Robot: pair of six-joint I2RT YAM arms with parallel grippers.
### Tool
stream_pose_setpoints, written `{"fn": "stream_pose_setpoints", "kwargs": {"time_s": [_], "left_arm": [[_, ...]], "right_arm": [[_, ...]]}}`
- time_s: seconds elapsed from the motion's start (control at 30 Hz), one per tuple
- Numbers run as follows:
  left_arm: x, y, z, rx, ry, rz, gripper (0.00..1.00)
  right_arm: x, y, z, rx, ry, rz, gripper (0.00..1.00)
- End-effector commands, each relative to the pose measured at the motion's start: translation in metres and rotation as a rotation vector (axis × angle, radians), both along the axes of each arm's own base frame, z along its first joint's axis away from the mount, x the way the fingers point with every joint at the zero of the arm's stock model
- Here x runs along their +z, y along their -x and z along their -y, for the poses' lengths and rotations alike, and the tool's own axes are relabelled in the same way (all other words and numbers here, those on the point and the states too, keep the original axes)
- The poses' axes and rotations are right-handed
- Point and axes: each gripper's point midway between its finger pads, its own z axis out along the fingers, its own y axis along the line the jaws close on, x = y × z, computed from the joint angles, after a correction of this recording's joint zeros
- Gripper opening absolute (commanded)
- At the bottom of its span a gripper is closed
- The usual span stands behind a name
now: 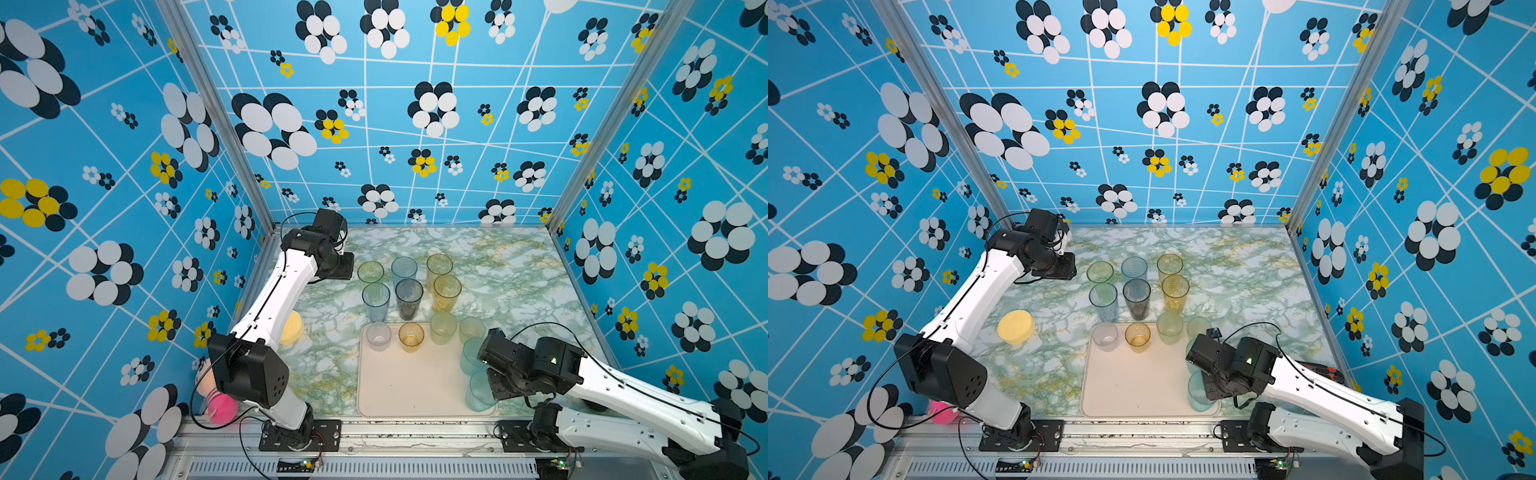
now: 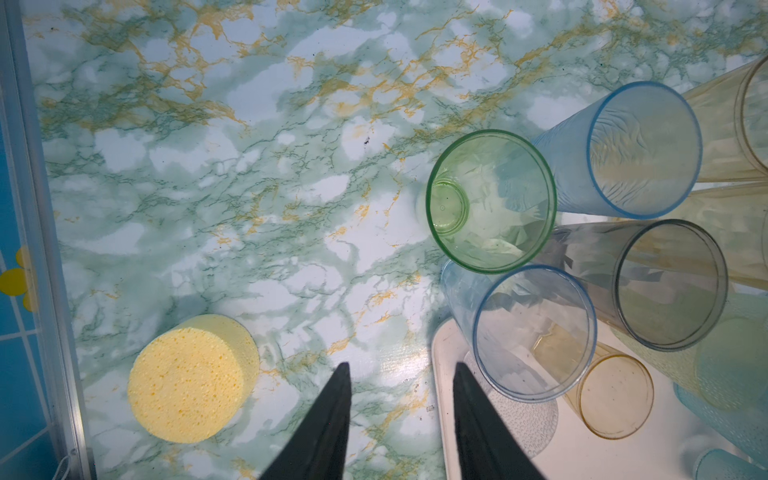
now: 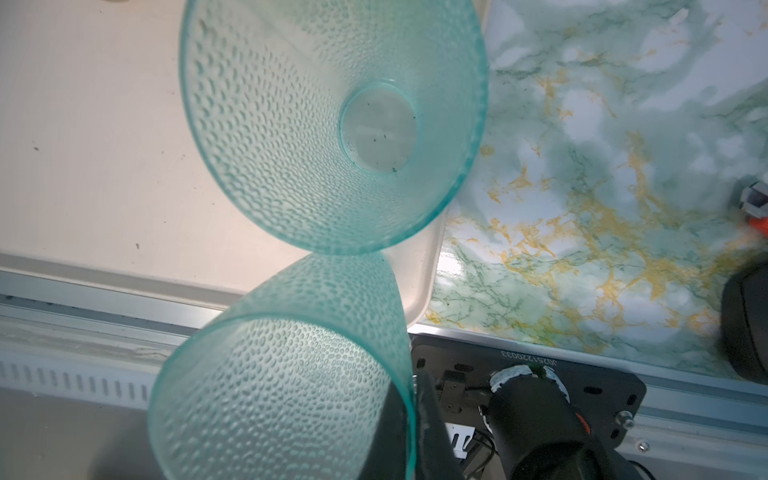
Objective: Place the glasses into the tray
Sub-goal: 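Lower the teal cup onto the tray beside the other teal cup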
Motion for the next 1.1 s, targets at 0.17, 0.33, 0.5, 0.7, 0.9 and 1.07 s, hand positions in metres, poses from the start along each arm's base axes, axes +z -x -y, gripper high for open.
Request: {"fn": "stream_pose_setpoints", "kwargs": {"time_s": [0.17,0.33,0.5,0.7,0.9,1.07], "left_arm": [[0.004,-0.003,-0.002,-0.024,-0.003,-0.015,0.47],[0.002,-0.001,-0.003,-0.03,-0.009,-0.024,0.48],[0.003,-0.001,-0.003,-0.033,-0.011,-0.022,0.51],[0.004,-0.001,-0.004,-0.034,-0.013,-0.023,0.52],[0.006,-0.001,-0.004,-0.034,-0.014,-0.017,0.53],[0.007,-0.001,-0.004,-0.037,-0.017,-0.021,0.54]], "right_arm": [[-0.011,-0.006,0.003,-0.05,0.041,0.033,0.0],[-0.021,-0.001,0.009,-0.082,0.03,0.023,0.0],[-0.02,0.001,0.012,-0.078,0.029,0.021,0.0],[-0.013,-0.002,0.012,-0.061,0.04,0.032,0.13],[0.002,-0.007,0.013,-0.051,0.049,0.065,0.23],[0.021,-0.013,0.011,-0.051,0.032,0.105,0.29]]}}
